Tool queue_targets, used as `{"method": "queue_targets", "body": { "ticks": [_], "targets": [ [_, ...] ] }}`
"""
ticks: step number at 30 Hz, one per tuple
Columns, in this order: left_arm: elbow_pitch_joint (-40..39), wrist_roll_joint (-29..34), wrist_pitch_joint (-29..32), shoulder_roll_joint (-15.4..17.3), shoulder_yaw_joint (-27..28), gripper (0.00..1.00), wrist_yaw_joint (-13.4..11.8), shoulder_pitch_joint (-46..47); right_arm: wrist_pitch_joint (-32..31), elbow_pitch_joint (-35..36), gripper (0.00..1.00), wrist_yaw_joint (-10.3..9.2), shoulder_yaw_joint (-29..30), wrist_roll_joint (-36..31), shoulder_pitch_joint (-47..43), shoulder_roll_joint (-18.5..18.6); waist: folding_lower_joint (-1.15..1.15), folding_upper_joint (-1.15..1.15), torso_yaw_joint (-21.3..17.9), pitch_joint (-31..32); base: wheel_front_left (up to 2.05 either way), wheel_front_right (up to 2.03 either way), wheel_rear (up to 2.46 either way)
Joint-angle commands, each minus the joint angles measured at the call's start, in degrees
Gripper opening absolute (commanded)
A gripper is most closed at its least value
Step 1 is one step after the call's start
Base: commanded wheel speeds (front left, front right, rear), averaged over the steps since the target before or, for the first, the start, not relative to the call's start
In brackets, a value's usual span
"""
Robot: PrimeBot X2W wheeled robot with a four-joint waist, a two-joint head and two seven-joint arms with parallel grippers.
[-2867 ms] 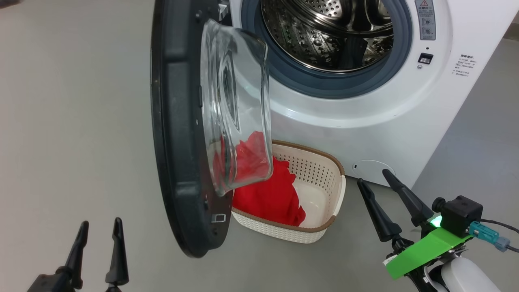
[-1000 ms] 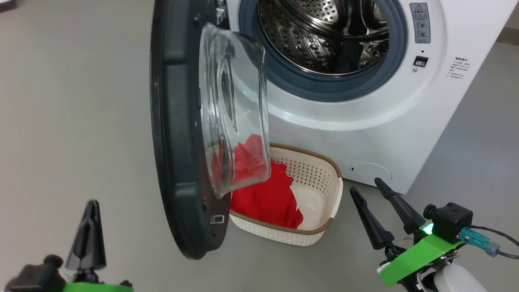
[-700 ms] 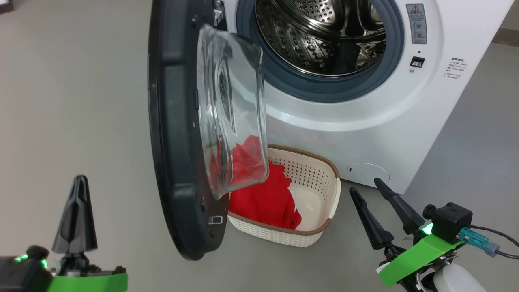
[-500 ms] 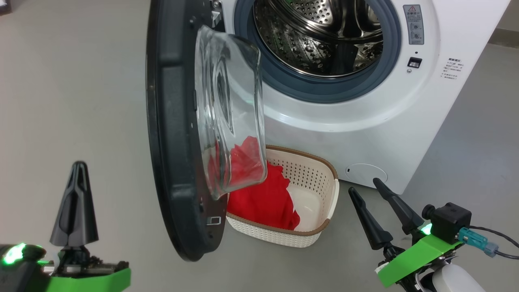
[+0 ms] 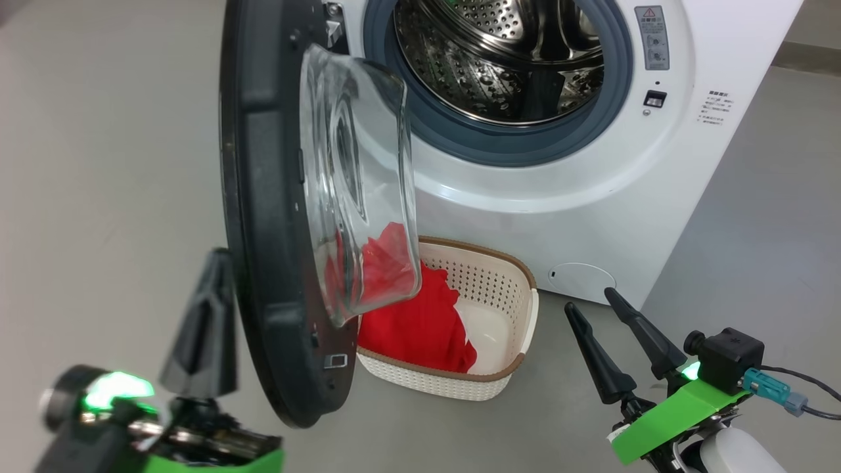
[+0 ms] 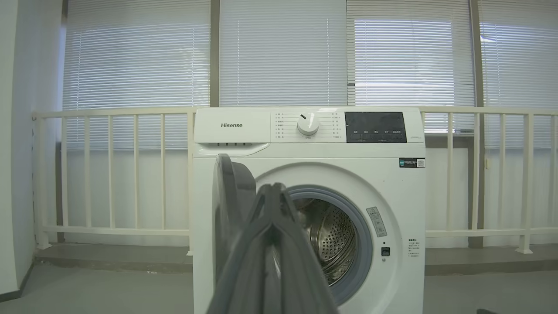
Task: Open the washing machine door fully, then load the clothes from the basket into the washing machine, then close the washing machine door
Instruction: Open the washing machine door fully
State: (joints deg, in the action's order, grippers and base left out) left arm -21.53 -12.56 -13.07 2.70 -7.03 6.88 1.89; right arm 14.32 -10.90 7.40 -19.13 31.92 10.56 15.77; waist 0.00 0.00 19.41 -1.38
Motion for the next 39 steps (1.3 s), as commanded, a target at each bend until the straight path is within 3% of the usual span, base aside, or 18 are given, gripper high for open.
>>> {"method": "queue_targets", "body": {
  "ticks": [1,11,21,39],
  "targets": [
    [-0.81,-0.75,0.83,0.52,0.26,0.00,0.45,1.85,0.68,1.36,1.00,0.09,-0.81,0.33,0.35,-0.03,0.00,0.00,-0.21,-0.01,0.00,0.00,0.00],
    [7.23,-3.86,1.75,0.31,-7.67,0.00,0.40,0.97,0.68,1.44,1.00,0.09,-1.23,0.37,1.16,0.31,0.00,0.00,-1.67,-0.96,0.00,0.00,0.00],
    [18.57,-5.95,1.41,0.27,-6.96,0.00,-1.25,2.13,0.68,1.26,1.00,0.09,-1.29,0.54,1.68,0.22,0.00,0.00,-2.94,-1.70,0.00,0.00,0.00],
    [22.57,-7.43,0.57,2.13,-3.47,0.00,-3.39,2.67,0.68,0.91,1.00,0.09,-1.44,0.63,1.54,0.10,0.00,0.00,-1.90,-1.74,0.00,0.00,0.00]
  ]
}}
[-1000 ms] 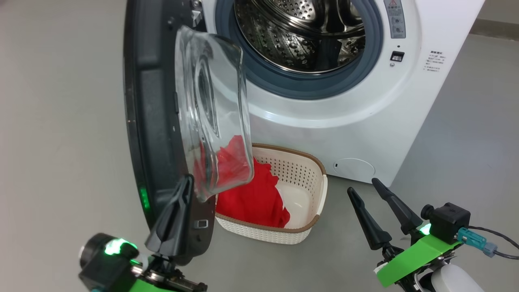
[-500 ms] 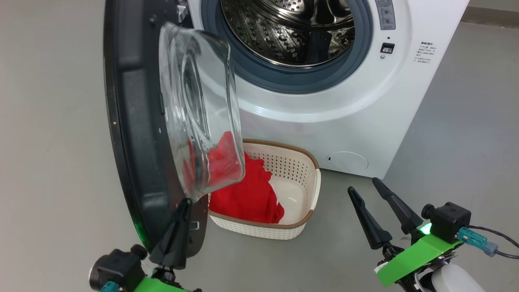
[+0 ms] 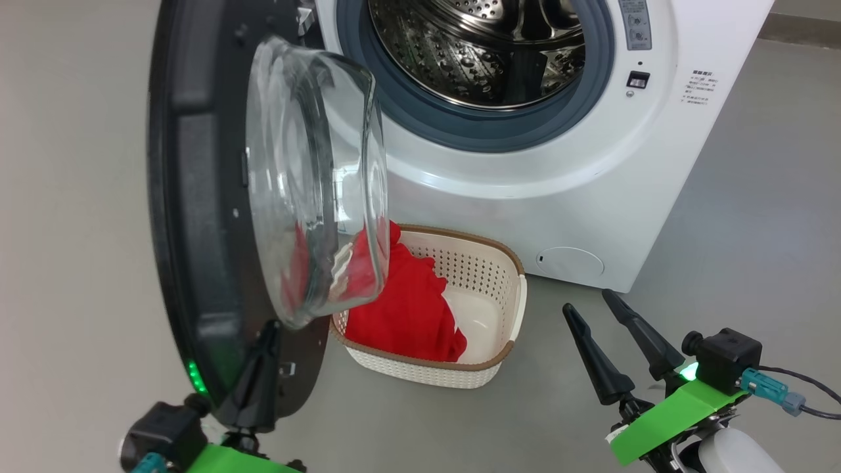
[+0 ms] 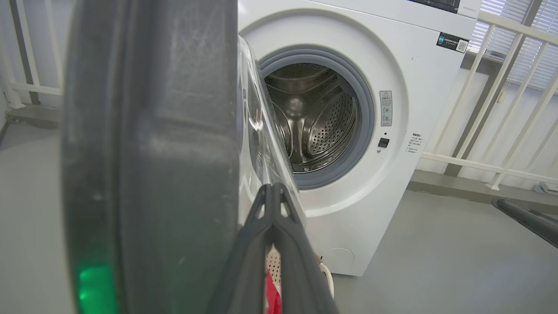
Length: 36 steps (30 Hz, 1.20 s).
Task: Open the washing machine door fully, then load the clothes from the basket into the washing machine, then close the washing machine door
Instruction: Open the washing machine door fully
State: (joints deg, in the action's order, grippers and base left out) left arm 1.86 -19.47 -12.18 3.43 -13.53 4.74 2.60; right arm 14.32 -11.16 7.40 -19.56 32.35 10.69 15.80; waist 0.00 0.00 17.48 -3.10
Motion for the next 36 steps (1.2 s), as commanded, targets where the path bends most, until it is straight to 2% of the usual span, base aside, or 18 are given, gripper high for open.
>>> {"method": "queue_targets", "body": {
  "ticks": [1,3,22,36],
  "targets": [
    [-0.72,-0.64,-0.26,1.68,3.40,0.00,-1.38,1.99,0.68,1.16,1.00,0.09,-1.08,0.21,1.40,0.07,0.00,0.00,0.12,-0.06,0.00,0.00,0.00],
    [0.05,-1.36,0.63,3.21,4.91,0.00,-1.65,2.64,0.68,1.10,1.00,0.09,-1.30,0.24,1.52,0.26,0.00,0.00,0.68,-0.53,0.00,0.00,0.00],
    [6.76,-3.14,3.38,9.92,9.97,0.00,-1.96,8.45,0.68,1.04,1.00,0.09,-1.30,-0.24,3.30,0.13,0.00,0.00,4.51,-4.35,0.00,0.00,0.00],
    [14.57,-4.41,3.91,13.65,11.49,0.00,-0.81,16.20,0.68,0.94,1.00,0.09,-1.35,-0.51,5.42,0.30,0.00,0.00,8.16,-7.88,0.00,0.00,0.00]
  ]
}}
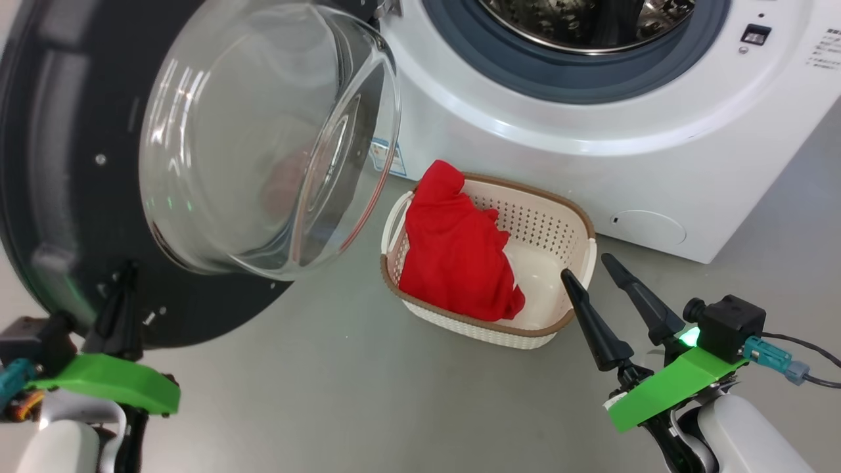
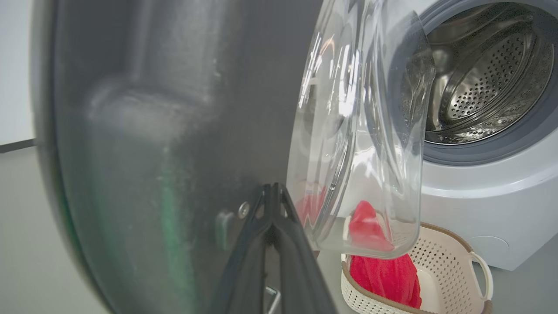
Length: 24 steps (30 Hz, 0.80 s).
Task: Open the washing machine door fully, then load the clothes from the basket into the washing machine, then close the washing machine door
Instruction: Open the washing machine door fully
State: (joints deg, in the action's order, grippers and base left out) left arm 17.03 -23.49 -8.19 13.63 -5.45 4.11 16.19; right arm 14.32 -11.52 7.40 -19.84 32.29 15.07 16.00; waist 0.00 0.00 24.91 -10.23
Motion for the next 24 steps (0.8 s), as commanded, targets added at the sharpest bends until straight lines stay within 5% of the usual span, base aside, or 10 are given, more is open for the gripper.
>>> {"method": "queue_targets", "body": {
  "ticks": [1,24],
  "targets": [
    [0.11,-0.48,-0.07,3.74,3.48,0.00,-0.07,3.27,0.68,1.29,1.00,0.09,-1.09,-0.48,1.20,0.16,0.00,0.00,0.96,-1.06,0.00,0.00,0.00],
    [21.01,-1.47,-2.26,8.25,-0.42,0.00,2.88,18.36,0.68,0.64,1.00,0.09,-1.92,-0.10,3.85,0.61,0.00,0.00,3.41,-3.78,0.00,0.00,0.00]
  ]
}}
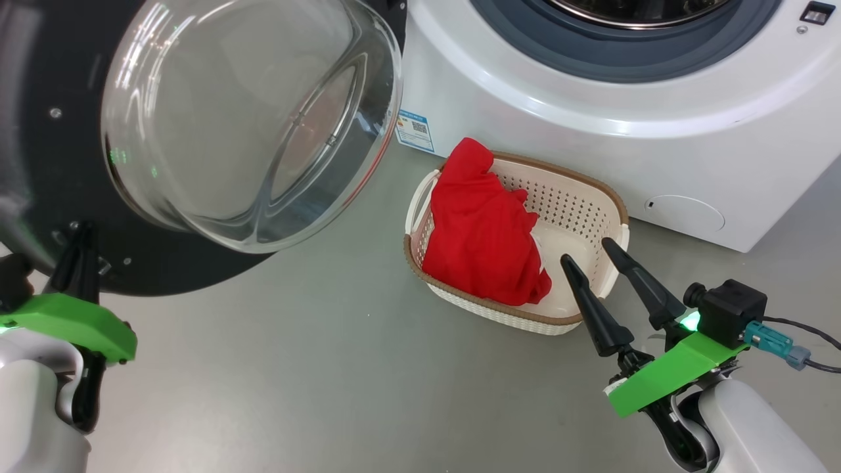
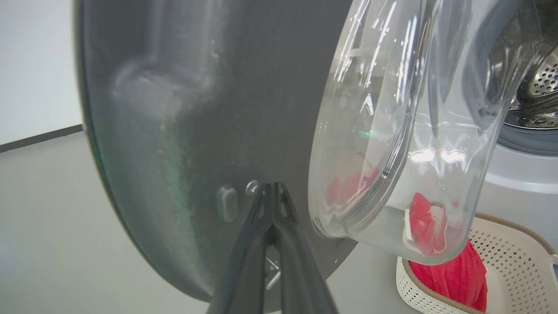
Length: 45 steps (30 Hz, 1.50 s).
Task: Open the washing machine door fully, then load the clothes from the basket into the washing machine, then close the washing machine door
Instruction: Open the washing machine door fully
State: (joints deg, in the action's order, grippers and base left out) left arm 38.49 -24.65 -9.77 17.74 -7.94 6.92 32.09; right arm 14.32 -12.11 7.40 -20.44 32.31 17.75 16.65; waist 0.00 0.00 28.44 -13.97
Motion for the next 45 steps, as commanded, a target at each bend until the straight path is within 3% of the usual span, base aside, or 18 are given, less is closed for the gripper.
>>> {"method": "queue_targets", "body": {
  "ticks": [1,21,40,41,44,45],
  "targets": [
    [0.19,-0.44,-0.92,4.26,1.92,0.00,0.13,2.83,0.68,1.25,1.00,0.09,-1.31,-0.07,1.17,-0.01,0.00,0.00,-0.23,-0.03,0.00,0.00,0.00],
    [4.11,-2.66,-4.38,4.71,-1.88,0.00,0.54,3.83,0.68,1.01,1.00,0.09,-1.14,0.33,0.65,-0.25,0.00,0.00,-1.04,1.21,0.00,0.00,0.00],
    [-5.04,-4.46,-5.12,4.71,-3.23,0.00,0.04,-2.98,0.68,1.01,1.00,0.09,-1.10,0.48,-0.39,-0.77,0.00,0.00,-3.52,3.80,0.00,0.00,0.00],
    [-5.78,-4.44,-5.13,4.76,-3.12,0.07,-0.18,-3.46,0.68,1.01,1.00,0.09,-1.12,0.50,-0.50,-0.80,0.00,0.00,-3.76,4.05,0.00,0.00,0.00],
    [-8.03,-4.51,-5.15,4.80,-3.02,0.46,-0.62,-5.00,0.68,1.05,1.00,0.09,-1.07,0.55,-0.89,-0.90,0.00,0.00,-4.39,4.66,0.00,0.00,0.00],
    [-8.78,-4.50,-5.15,4.84,-3.04,0.72,-0.80,-5.52,0.68,1.05,1.00,0.09,-1.13,0.58,-1.00,-0.94,0.00,0.00,-4.63,4.88,0.00,0.00,0.00]
  ]
}}
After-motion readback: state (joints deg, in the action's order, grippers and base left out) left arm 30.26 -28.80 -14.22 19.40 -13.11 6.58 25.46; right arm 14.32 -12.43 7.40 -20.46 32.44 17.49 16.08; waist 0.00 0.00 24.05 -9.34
